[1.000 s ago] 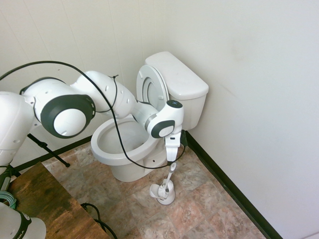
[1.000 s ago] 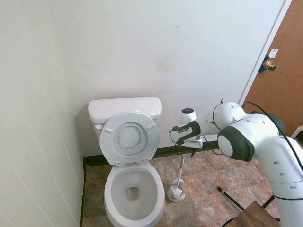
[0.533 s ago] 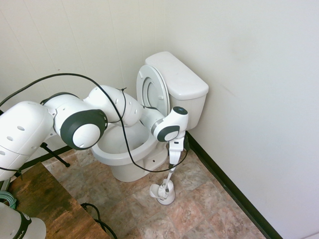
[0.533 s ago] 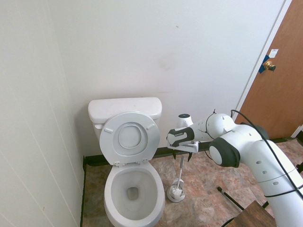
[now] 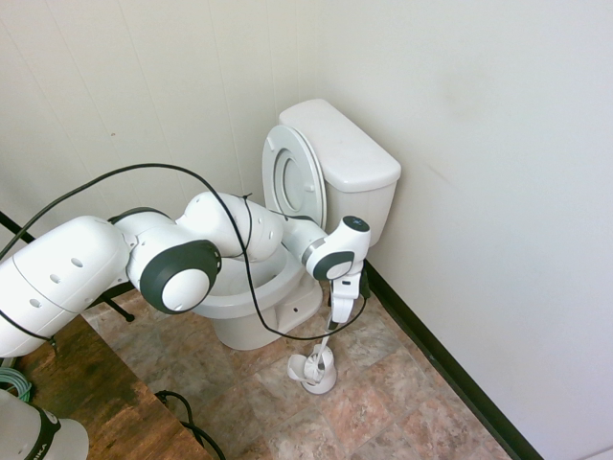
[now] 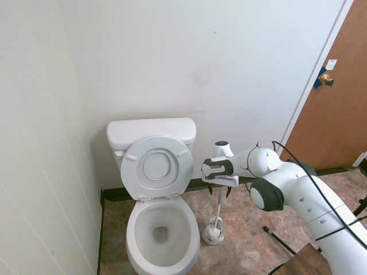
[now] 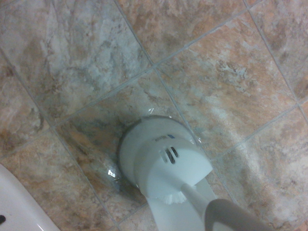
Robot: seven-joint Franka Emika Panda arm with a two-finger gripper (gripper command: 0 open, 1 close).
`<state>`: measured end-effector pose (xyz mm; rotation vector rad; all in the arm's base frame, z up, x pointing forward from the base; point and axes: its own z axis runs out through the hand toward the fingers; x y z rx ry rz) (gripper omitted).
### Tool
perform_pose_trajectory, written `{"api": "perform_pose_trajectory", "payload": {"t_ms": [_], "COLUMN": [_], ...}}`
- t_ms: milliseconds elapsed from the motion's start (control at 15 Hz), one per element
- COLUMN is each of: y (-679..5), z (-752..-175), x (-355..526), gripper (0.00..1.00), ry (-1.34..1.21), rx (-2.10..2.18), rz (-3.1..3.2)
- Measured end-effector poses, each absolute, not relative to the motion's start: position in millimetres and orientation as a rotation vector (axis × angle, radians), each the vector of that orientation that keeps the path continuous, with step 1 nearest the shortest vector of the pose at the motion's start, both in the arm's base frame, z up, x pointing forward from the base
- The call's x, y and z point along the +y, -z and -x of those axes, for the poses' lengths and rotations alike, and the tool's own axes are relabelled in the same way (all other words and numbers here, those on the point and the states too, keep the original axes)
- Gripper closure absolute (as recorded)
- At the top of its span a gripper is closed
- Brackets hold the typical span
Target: Clean the toilet
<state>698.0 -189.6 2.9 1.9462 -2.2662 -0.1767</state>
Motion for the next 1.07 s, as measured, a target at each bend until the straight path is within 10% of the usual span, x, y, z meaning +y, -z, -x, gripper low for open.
{"api": "perform_pose_trajectory", "payload": {"t_ms": [1067], "y": [6.1], "z": [-692.3], "x": [-206.8], "gripper": [1.00], "ry": [0.210], "rx": [-2.279], "rz": [-1.942]}}
